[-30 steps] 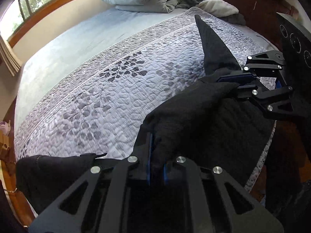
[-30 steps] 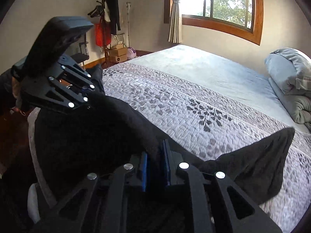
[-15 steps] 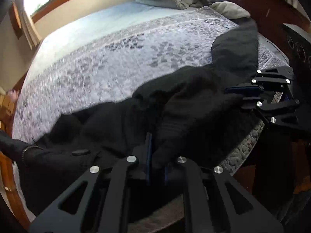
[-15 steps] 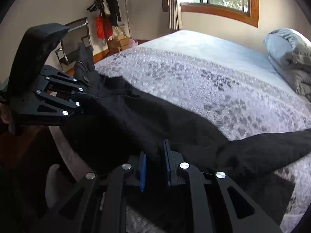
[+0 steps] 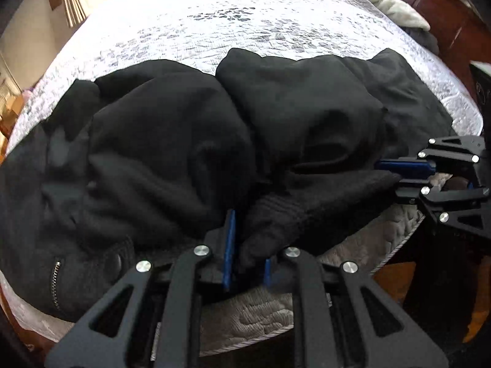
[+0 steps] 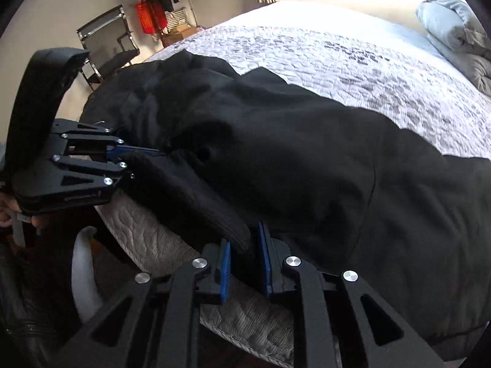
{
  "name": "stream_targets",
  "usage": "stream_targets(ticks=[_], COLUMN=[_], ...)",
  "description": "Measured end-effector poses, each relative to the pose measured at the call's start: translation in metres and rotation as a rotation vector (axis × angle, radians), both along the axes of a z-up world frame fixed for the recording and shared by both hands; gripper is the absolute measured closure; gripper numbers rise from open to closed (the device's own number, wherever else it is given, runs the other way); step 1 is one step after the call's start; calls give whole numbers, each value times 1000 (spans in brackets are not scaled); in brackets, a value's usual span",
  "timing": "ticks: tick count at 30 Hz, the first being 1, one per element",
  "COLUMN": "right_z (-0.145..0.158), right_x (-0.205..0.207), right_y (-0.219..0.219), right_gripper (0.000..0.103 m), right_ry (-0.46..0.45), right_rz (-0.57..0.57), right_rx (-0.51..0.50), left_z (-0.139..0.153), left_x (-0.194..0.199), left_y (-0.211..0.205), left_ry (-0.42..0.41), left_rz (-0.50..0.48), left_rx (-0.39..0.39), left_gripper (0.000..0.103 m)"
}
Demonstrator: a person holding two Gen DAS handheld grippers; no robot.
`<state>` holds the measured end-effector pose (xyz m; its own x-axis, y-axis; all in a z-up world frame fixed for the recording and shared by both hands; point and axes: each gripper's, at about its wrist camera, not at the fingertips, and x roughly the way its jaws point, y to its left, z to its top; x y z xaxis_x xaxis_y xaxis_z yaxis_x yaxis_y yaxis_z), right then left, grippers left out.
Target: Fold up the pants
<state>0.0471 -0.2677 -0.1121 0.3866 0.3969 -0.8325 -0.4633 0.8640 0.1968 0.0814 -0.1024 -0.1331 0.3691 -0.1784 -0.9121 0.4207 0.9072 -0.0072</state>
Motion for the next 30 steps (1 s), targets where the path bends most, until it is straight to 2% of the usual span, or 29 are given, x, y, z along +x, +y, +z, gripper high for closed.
stream_targets(ticks=[2,6,7,8,9,11,13,14,15,17,19,21,25,26,27,28,29,30], right_z=[-1,11,17,23,30,43,51,50,48,43,39,34,25,22,19,15,11,8], right_x=[1,-1,-4,-8,-13,-26,-35,-39,-43,-49,-52,-54,-66,-71,-73,-76,-78,-78], right_y=[-4,-17,-24,-32,-43,-71,-105,-122,-141,-161,-169,-173,-199,-209,-216,-224,-231,-235], right_gripper=[84,66,52,33,31,32,34,39,42,42,42,42,42,42,42,42,42,42], right_ry=[26,59,59,57,50,30,30,41,67,95,115,152,211,223,229,243,254,257], right_rz=[-13,-59,-79,-106,-143,-225,-362,-440,-533,-634,-695,-755,-897,-935,-955,-979,-999,-1009], right_rx=[20,118,145,171,201,269,295,295,272,215,133,93,212,230,241,260,286,304], left_z=[3,11,14,16,18,24,32,35,41,49,57,64,76,74,73,71,71,71], left_x=[0,3,4,4,5,4,0,-1,-3,-6,-4,-5,-21,-27,-32,-36,-38,-42], left_y=[-1,0,0,0,0,-6,-12,-14,-18,-24,-29,-29,-28,-24,-17,-13,-9,-5], left_ry=[-1,24,27,34,44,50,28,18,-2,-24,-36,-35,-62,-60,-55,-57,-61,-44], left_rz=[-3,27,40,52,63,85,113,128,155,182,225,264,293,293,297,307,313,311], left_rx=[10,-1,-3,-1,5,29,71,79,85,92,84,94,149,175,206,224,206,149], left_gripper=[88,86,85,84,83,82,82,81,81,81,81,80,75,66,44,32,23,21])
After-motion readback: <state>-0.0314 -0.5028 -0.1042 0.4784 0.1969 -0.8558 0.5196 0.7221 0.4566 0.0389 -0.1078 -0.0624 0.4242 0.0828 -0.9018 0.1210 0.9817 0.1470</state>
